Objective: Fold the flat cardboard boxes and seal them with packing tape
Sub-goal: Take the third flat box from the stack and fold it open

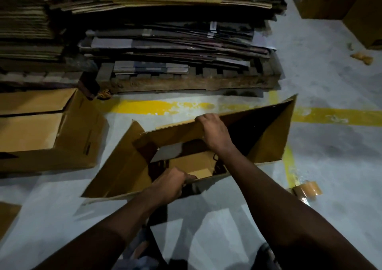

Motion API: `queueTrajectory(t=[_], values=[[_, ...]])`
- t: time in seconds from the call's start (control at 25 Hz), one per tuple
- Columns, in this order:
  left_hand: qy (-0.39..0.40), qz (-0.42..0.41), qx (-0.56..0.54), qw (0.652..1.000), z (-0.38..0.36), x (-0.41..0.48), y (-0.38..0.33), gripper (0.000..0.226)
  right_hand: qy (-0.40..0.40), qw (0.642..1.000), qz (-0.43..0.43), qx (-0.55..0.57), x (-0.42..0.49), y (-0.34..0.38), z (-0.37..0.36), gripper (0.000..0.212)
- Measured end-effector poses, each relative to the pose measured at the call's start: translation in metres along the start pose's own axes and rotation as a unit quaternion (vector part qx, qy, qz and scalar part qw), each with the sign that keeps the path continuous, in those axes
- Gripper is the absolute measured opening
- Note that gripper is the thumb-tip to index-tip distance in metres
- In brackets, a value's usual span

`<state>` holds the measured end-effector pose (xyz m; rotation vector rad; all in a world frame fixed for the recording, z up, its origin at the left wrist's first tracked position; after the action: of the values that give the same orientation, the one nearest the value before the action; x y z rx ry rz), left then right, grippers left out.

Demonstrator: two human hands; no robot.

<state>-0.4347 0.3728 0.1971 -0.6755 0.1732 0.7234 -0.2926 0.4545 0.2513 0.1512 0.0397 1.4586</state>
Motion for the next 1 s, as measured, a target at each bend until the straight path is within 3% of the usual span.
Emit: queueTrajectory(t=[0.32,0.48,0.64,0.8,0.92,1.0], values=[[0.016,0.015,-0.037,0.999,-0.004,-0.015,0.021,0.038,-0.03,0.972,-0.208,-0.103,-0.014,-0.116,-0.003,0.03],[0.054,0.026,-0.004,0.998,-0.007,-0.026,0.033,0.023,-0.004,0.974,-0.189,-0.124,-0.006,-0.127,-0.004,0.03],[0.067,-0.009,0.054,0.996,-0.009,-0.019,0.011,0.035,-0.018,0.987,-0.124,-0.1,0.021,-0.085,-0.003,0.028],[0.085,-0.049,0.063,0.993,-0.016,-0.017,-0.011,0.043,-0.021,0.996,-0.076,-0.035,0.041,-0.035,-0.014,0.041],[0.089,-0.042,0.039,0.994,-0.013,-0.02,0.0,0.042,-0.016,0.991,-0.116,-0.058,0.038,-0.049,-0.017,0.046],[0.102,-0.005,0.053,0.993,-0.013,-0.025,0.024,0.039,-0.032,0.982,-0.175,-0.067,0.032,-0.079,-0.01,0.037]])
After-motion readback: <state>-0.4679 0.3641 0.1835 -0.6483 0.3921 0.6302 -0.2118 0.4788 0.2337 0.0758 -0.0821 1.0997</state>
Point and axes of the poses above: each hand's wrist, its own x-axis towards the middle knuckle, its own z-axis out of the back of the hand, y = z × x, the point moved 10 cm from there along x, towards the middle knuckle, and after that the axes turned 7 degrees about -x, right-handed, at the moved point
